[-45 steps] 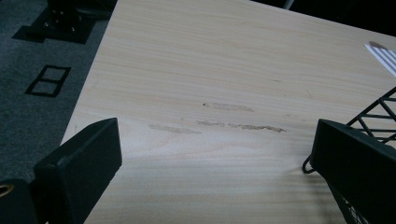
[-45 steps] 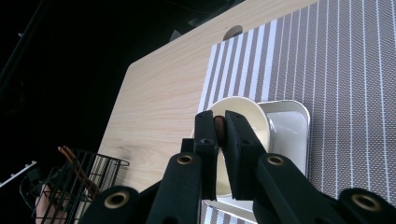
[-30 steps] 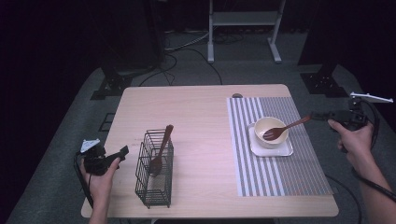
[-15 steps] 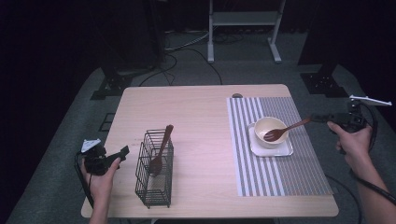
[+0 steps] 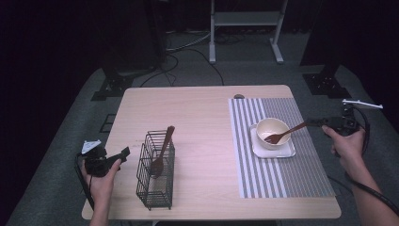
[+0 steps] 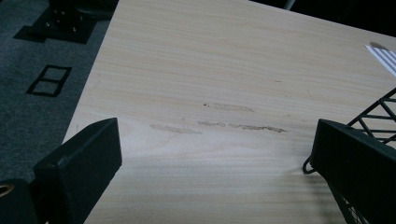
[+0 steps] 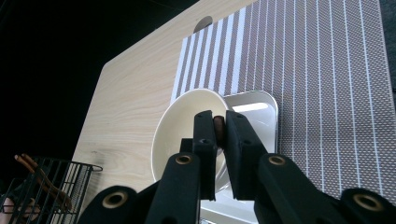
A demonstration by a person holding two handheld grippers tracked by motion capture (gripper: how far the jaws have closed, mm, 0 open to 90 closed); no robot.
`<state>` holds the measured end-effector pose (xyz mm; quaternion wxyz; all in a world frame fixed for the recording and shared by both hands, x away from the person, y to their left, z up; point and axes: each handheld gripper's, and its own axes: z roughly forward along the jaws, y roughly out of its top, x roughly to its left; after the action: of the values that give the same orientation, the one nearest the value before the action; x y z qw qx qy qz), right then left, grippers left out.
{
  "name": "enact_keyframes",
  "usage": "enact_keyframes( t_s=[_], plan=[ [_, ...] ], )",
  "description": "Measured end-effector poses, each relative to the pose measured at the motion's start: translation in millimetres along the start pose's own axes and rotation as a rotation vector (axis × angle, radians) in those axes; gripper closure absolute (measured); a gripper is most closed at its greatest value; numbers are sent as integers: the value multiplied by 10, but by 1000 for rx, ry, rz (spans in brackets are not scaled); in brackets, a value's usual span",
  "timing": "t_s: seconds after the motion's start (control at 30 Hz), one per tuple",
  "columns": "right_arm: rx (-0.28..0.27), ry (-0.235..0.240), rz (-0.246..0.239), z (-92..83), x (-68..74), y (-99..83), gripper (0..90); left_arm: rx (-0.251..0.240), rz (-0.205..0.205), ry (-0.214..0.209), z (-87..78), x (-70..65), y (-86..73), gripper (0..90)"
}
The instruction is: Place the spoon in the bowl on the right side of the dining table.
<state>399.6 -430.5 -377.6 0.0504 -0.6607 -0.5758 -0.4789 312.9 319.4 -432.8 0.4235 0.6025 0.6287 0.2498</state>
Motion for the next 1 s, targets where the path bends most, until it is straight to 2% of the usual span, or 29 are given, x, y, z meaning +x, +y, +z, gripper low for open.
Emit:
enact_keyframes(
  t_s=[0.37,1.0],
  plan=[
    [19,13,27,111,-80,-76,776,1,1,-9,11,-16,3,12],
    [51,48,59,150,-277,-250,735,0,0,-5,-2,-14,-2,12]
  ],
)
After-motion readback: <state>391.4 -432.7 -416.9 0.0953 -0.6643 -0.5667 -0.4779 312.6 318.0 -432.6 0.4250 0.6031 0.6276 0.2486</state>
